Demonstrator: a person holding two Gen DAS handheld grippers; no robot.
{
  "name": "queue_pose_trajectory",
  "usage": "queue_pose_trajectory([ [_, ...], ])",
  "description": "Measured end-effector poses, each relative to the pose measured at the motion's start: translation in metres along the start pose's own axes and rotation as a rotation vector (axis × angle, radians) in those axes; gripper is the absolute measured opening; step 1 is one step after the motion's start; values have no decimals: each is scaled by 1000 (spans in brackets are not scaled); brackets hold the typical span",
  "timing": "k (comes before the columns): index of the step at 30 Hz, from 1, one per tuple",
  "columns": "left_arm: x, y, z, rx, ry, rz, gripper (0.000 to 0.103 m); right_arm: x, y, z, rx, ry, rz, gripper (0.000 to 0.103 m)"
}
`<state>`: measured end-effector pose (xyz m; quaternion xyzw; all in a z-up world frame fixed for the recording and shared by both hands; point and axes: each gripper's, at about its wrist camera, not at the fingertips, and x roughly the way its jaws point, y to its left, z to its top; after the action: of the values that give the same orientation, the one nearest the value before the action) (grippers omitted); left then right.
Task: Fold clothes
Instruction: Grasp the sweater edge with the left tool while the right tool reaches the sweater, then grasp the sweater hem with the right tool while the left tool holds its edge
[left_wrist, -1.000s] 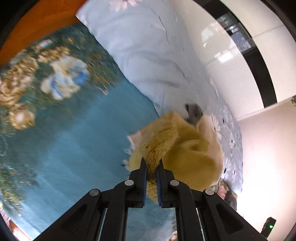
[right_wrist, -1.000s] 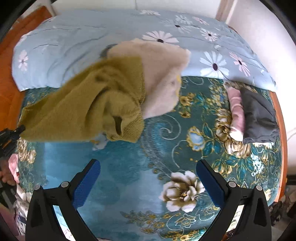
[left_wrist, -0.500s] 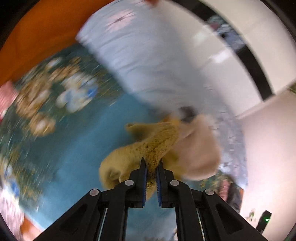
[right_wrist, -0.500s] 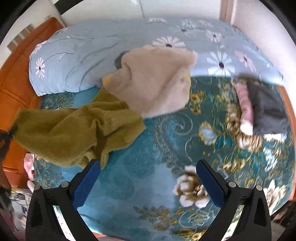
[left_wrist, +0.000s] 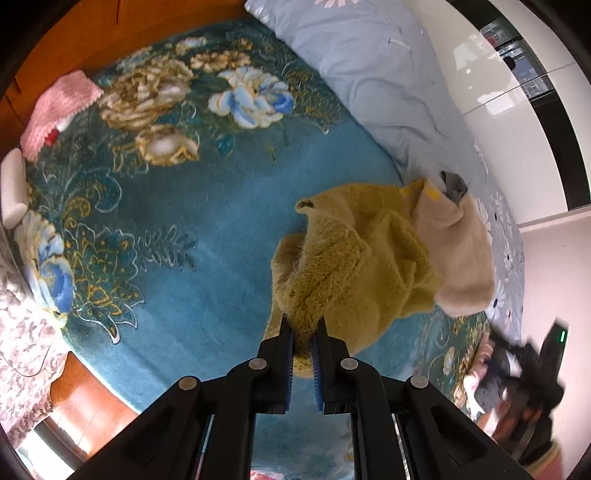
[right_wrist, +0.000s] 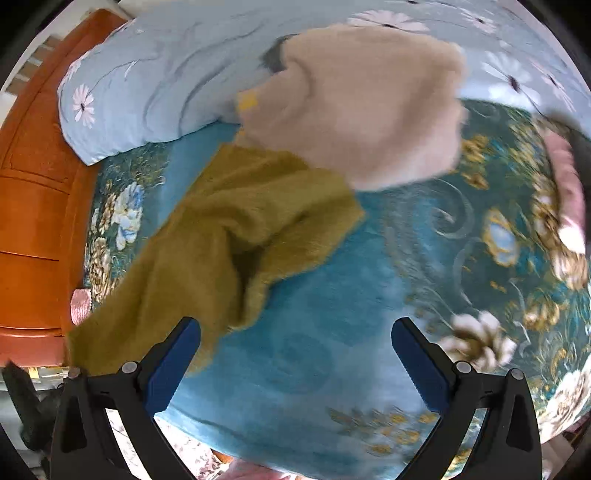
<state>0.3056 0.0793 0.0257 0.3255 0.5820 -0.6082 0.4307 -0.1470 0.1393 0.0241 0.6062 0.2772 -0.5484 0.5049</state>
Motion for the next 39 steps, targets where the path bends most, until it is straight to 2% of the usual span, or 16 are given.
queue_pose_trajectory([
  [6,25,41,43,26,83,-49,10,34,82,51,43,14,28,102],
  [12,45,74,65,31,147,-76,10,103,145,107,99,69,29,87],
  [14,52,82,66,29,169,-75,10,128,156,123,114,85,17,80],
  [17,60,93,67,9,182,-76,10,171,163,147,147,127,2,57],
  [18,62,97,68,-2,186,-78,10,181,162,153,153,136,-16,45],
  [19,65,99,68,-11,188,-78,10,191,161,159,158,144,-36,42],
  [23,72,106,71,-44,192,-77,10,222,152,179,196,167,-79,41],
  [29,81,114,74,-88,199,-77,10,253,132,201,340,157,-92,55],
  [31,81,114,75,-92,202,-72,10,260,128,204,382,158,-80,55],
  [39,86,117,76,-98,210,-45,10,287,130,215,392,187,-215,55],
])
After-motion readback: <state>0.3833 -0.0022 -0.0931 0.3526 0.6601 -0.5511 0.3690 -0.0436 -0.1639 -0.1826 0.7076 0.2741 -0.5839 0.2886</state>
